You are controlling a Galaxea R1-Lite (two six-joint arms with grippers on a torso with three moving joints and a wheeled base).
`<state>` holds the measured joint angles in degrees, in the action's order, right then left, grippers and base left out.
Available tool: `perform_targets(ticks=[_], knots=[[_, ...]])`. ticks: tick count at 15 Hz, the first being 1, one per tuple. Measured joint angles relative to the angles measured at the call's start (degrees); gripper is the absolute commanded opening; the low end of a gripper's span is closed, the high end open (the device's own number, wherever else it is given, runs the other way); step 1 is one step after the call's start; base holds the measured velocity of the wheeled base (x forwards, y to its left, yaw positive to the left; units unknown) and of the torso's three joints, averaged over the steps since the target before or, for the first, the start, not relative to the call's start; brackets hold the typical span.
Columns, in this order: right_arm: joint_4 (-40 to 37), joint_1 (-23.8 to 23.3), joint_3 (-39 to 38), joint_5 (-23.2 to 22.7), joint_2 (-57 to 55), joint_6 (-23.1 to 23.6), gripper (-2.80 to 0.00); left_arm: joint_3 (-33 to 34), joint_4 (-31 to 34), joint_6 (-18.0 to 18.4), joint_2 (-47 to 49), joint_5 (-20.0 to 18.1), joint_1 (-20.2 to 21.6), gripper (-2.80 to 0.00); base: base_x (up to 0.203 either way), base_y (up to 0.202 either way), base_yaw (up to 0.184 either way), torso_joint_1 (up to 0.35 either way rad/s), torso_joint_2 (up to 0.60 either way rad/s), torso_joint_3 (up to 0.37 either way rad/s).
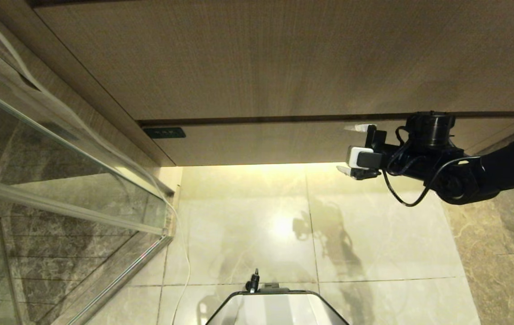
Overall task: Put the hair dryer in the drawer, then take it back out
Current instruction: Pull open the drawer
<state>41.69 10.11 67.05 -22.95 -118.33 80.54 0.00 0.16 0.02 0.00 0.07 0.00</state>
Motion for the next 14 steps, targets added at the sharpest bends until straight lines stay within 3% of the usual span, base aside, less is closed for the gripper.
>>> perform_targets(ticks=[14], knots=[[0.15,0.17,5.72,2.54,-3.31,-1.96,0.0,0.0,-0.01,-0.02,0.0,-0.02,0.0,-2.8,0.0,0.0,0.0,0.0,0.0,0.0]])
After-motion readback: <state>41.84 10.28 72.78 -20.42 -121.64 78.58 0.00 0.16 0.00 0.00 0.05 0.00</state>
